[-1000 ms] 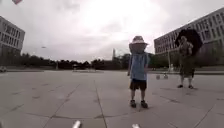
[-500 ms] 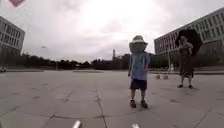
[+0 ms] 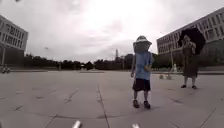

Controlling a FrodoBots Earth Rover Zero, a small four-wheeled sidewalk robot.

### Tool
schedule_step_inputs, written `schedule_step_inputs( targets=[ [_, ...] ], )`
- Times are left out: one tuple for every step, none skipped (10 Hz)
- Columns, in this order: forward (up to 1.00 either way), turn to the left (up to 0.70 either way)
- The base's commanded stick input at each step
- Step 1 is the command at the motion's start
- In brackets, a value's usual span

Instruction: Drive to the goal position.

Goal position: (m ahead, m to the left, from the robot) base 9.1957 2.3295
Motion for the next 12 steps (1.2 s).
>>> schedule_step_inputs(
  targets=[
    [0.0,0.43],
    [0.0,0.02],
    [0.0,0.0],
    [0.0,0.0],
    [0.0,0.0],
    [0.0,0.0],
    [0.0,0.0],
    [0.0,0.0],
    [0.0,0.02],
    [0.0,0.08],
    [0.0,0.4],
    [0.0,0.7]
  ],
)
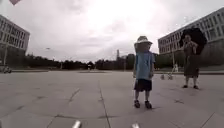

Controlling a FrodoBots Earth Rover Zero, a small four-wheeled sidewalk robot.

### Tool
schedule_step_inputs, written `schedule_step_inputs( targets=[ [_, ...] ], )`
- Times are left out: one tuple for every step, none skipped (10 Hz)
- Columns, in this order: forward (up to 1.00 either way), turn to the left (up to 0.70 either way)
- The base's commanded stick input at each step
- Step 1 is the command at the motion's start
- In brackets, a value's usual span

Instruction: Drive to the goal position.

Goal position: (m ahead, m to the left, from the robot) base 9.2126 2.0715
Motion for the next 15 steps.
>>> schedule_step_inputs(
  targets=[
    [0.0,0.7],
    [0.0,0.7],
    [0.0,0.7],
    [0.0,0.7],
    [0.0,0.7],
    [0.0,0.7],
    [0.0,0.7],
    [0.0,0.7],
    [0.0,0.7],
    [0.0,0.7],
    [0.0,0.7],
    [0.0,0.7],
    [0.0,0.7],
    [0.0,0.7],
    [0.7,0.35]
  ],
)
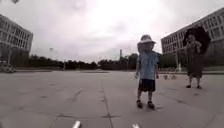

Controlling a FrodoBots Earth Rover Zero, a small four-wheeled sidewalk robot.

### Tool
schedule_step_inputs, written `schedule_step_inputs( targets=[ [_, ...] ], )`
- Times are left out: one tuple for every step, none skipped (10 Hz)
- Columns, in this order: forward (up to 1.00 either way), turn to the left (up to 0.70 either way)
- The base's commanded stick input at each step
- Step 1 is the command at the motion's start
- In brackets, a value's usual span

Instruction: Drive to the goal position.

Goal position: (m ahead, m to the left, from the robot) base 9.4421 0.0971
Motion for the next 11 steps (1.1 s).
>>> schedule_step_inputs(
  targets=[
    [0.7,0.35],
    [0.7,0.35],
    [0.7,0.35],
    [0.7,0.35],
    [0.7,0.3],
    [0.7,0.18],
    [0.7,0.04],
    [0.7,0.0],
    [0.7,0.0],
    [0.7,0.0],
    [0.61,0.0]
  ],
)
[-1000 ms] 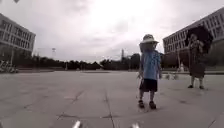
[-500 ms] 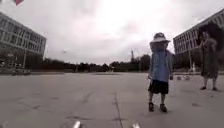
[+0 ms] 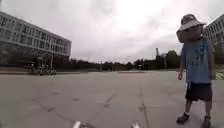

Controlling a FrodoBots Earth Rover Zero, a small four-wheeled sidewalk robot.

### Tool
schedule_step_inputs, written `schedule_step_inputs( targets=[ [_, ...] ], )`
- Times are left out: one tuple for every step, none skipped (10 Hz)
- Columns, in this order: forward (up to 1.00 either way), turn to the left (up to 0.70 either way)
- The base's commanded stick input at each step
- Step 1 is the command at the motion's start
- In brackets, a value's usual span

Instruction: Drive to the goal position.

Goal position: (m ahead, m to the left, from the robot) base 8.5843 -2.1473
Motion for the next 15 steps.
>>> schedule_step_inputs(
  targets=[
    [0.35,0.0],
    [0.08,0.0],
    [0.06,0.0],
    [0.03,0.0],
    [0.0,0.0],
    [0.0,0.0],
    [0.0,0.0],
    [0.0,0.0],
    [0.0,0.0],
    [0.0,0.0],
    [0.0,0.0],
    [0.02,0.0],
    [0.03,0.0],
    [0.17,0.0],
    [0.7,0.0]
  ],
)
